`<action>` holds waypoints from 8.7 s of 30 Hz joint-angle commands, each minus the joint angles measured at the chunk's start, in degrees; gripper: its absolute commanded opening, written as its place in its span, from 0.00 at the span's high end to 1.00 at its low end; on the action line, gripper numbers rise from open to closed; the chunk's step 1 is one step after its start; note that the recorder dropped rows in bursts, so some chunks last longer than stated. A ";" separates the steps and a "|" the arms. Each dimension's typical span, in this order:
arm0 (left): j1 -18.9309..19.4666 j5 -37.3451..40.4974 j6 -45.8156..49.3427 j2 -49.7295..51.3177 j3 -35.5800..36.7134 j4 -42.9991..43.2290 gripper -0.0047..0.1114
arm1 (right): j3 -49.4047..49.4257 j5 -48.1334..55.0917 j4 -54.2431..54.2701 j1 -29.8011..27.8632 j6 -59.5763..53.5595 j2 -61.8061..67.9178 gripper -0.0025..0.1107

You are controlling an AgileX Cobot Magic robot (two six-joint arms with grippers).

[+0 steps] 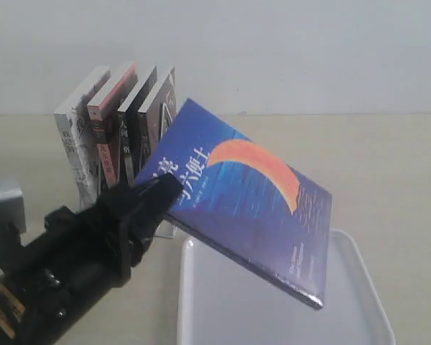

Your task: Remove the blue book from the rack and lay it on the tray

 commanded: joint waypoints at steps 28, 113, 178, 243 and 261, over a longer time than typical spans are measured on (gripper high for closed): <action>-4.90 -3.33 -5.86 21.67 -11.49 -8.09 0.92 | -0.07 -0.52 -0.29 -0.28 0.10 -0.26 0.98; -4.90 0.06 9.45 23.28 -6.18 1.84 0.41 | -0.07 -0.62 -0.29 -0.28 0.10 -0.26 0.98; 11.06 45.91 33.14 -36.95 11.63 4.80 0.92 | -0.07 -0.62 -0.29 -0.28 0.10 -0.26 0.98; 65.43 78.60 49.13 -85.22 11.22 20.55 0.92 | -0.07 -0.38 -0.29 -0.28 0.10 -0.26 0.98; 65.43 81.77 49.91 -85.22 17.40 32.22 0.92 | -0.07 -0.38 -0.29 -0.28 0.10 -0.26 0.98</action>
